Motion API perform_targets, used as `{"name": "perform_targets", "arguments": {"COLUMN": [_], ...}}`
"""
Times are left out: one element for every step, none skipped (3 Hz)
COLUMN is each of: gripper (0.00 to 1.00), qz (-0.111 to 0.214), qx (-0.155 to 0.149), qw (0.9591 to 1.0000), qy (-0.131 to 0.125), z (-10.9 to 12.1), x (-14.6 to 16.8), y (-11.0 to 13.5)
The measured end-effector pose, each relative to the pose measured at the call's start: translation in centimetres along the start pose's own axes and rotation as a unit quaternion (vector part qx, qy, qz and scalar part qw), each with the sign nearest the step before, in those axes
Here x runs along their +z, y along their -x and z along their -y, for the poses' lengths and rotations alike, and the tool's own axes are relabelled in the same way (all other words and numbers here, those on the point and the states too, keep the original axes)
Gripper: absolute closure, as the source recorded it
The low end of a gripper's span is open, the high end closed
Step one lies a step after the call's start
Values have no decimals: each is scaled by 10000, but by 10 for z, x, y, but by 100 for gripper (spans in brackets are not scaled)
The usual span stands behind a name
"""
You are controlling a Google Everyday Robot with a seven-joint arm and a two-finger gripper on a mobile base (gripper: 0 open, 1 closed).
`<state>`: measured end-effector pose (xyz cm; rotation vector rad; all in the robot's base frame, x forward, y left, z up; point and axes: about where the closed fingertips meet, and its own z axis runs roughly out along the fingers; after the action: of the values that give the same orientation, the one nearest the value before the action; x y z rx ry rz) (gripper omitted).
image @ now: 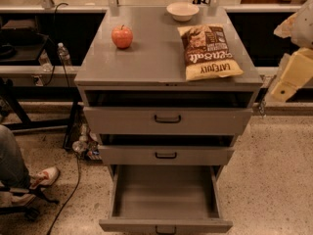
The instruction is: Place brown chip bag into bottom drawer
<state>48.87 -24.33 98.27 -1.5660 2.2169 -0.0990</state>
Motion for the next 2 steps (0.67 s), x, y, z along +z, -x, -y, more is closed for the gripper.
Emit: {"name": "perform_targets", "arguments": {"gripper": [0,0], "qz": [311,441], "qx": [330,851], "qw": [9984,9921], "qy": [-328,-805], "z": [74,148], "x": [25,53], "y": [-10,-18]}}
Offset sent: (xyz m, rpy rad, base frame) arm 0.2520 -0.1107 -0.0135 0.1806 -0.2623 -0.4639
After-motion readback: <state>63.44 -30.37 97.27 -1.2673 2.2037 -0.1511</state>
